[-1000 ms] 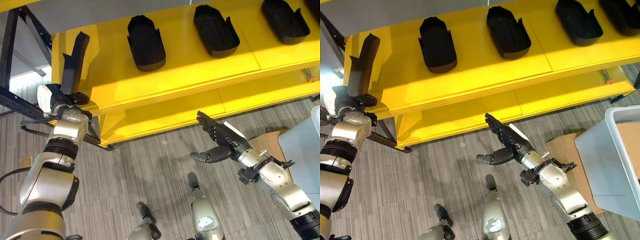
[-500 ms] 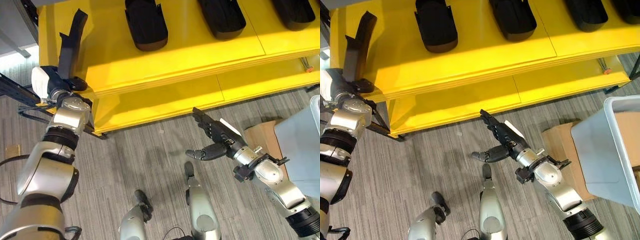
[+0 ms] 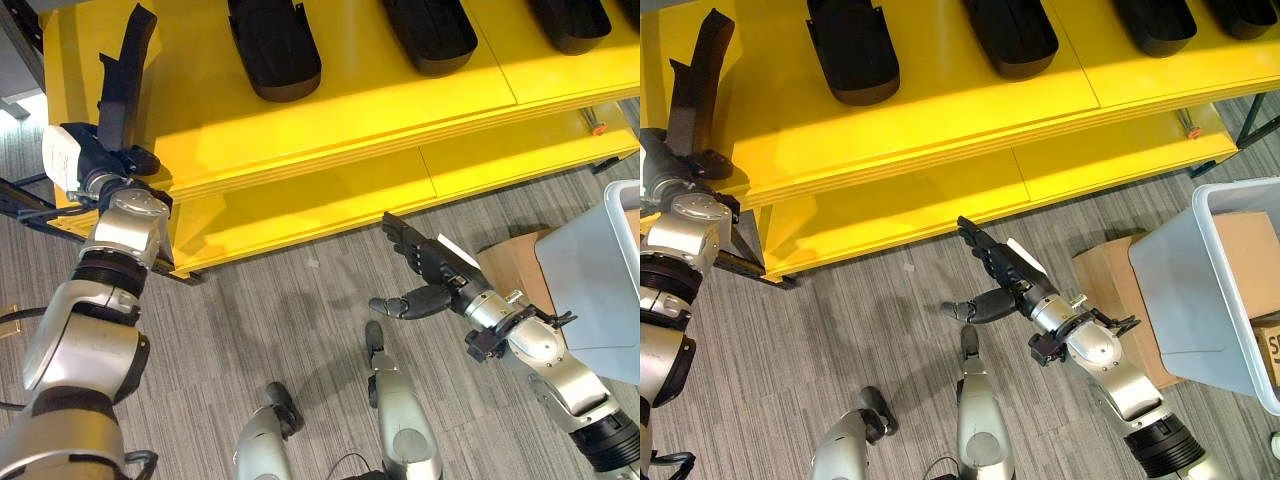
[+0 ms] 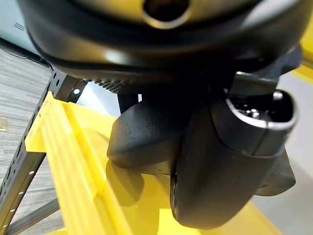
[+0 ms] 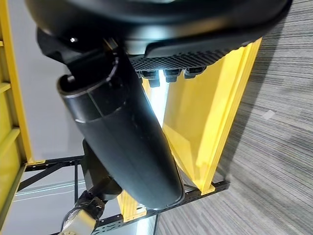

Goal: Move parts from the plastic box to the shelf.

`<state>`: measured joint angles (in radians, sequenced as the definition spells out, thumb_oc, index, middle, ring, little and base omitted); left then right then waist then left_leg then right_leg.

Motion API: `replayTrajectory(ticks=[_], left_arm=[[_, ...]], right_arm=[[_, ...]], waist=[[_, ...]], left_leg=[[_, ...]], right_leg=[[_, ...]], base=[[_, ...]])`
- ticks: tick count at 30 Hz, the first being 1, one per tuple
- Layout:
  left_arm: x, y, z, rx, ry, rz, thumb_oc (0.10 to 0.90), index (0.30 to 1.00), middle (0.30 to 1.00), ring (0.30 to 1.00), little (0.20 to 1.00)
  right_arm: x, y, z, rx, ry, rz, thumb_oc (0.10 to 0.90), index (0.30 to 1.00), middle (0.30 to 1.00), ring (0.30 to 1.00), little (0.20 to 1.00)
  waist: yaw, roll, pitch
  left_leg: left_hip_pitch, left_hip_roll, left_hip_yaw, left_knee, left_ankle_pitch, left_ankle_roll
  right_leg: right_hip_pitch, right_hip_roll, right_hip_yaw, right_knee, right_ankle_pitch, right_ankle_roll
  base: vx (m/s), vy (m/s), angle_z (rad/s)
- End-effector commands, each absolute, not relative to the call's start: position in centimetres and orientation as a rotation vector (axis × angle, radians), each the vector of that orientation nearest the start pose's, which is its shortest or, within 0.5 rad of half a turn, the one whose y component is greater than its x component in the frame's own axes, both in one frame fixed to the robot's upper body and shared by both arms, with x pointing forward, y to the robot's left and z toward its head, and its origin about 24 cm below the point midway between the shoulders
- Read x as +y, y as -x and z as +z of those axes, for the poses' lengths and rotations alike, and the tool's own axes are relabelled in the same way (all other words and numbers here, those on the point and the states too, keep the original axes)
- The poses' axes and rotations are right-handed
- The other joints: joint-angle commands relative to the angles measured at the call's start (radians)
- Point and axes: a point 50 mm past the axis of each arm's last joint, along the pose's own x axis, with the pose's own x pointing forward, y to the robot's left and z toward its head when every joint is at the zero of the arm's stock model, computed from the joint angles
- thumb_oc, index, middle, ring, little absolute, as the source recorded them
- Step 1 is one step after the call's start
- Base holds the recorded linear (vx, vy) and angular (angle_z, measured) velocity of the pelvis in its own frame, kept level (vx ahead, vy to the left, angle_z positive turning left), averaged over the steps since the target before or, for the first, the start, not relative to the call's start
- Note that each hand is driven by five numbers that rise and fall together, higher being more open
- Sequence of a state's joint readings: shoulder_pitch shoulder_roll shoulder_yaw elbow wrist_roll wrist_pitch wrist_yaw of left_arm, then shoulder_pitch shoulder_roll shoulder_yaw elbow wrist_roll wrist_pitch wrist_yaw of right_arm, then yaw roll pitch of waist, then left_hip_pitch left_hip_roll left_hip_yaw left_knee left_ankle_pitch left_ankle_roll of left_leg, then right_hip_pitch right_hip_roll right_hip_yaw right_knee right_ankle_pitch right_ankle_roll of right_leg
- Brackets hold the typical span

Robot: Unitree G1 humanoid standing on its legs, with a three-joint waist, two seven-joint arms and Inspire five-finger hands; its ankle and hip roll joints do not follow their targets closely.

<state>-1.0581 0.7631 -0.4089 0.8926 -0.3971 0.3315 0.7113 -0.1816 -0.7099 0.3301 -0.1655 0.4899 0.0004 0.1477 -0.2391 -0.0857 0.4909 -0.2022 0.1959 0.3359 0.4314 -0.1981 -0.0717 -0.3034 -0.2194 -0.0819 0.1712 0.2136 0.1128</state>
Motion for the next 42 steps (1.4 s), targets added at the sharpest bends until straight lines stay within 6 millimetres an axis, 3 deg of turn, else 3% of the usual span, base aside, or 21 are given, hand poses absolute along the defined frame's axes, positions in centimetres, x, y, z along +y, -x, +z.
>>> replayTrajectory(ticks=[1, 7, 31, 39, 42], left_arm=[[32.4, -36.1, 30.8, -0.297, -0.592, 1.065, 0.4, 0.3, 0.3, 0.3, 0.3], [33.3, -35.7, 30.5, -0.282, -0.571, 1.074, 0.4, 0.3, 0.3, 0.3, 0.3], [34.3, -35.3, 29.8, -0.268, -0.561, 1.087, 0.4, 0.3, 0.3, 0.3, 0.3], [34.4, -35.2, 30.4, -0.27, -0.568, 1.091, 0.4, 0.3, 0.3, 0.3, 0.3], [34.3, -35.2, 30.4, -0.269, -0.566, 1.078, 0.4, 0.3, 0.3, 0.3, 0.3]], right_arm=[[-16.4, -25.7, 15.0, -0.347, 0.198, 0.589, 0.9, 1.0, 1.0, 1.0, 1.0], [-16.7, -25.4, 15.0, -0.336, 0.207, 0.603, 0.9, 1.0, 1.0, 1.0, 1.0], [-17.2, -25.3, 14.5, -0.314, 0.224, 0.617, 0.9, 1.0, 1.0, 1.0, 1.0], [-17.2, -25.4, 14.6, -0.321, 0.238, 0.617, 0.9, 1.0, 1.0, 1.0, 1.0], [-17.5, -25.4, 14.2, -0.288, 0.24, 0.614, 0.9, 1.0, 1.0, 1.0, 1.0]], waist=[[-0.063, 0.013, -0.065], [-0.072, 0.019, -0.065], [-0.097, 0.037, -0.07], [-0.105, 0.047, -0.082], [-0.117, 0.059, -0.105]], left_leg=[[0.091, -0.115, -0.029, -0.119, -0.02, 0.079], [0.098, -0.108, -0.039, -0.137, -0.006, 0.068], [0.11, -0.084, -0.02, -0.2, 0.044, 0.036], [0.101, -0.064, -0.031, -0.158, 0.031, 0.026], [0.124, -0.037, -0.02, -0.086, 0.042, 0.009]], right_leg=[[0.039, 0.15, 0.107, -0.088, -0.146, 0.04], [0.043, 0.159, 0.108, -0.064, -0.166, 0.025], [0.033, 0.166, 0.106, -0.059, -0.183, 0.011], [0.019, 0.173, 0.093, 0.023, -0.242, -0.016], [0.006, 0.176, 0.065, 0.076, -0.283, -0.04]], base=[[0.3, -0.632, 0.7], [0.08, -0.05, 1.29], [0.01, -0.005, -0.13], [0.09, -0.153, -0.02], [0.16, -0.193, 0.03]])
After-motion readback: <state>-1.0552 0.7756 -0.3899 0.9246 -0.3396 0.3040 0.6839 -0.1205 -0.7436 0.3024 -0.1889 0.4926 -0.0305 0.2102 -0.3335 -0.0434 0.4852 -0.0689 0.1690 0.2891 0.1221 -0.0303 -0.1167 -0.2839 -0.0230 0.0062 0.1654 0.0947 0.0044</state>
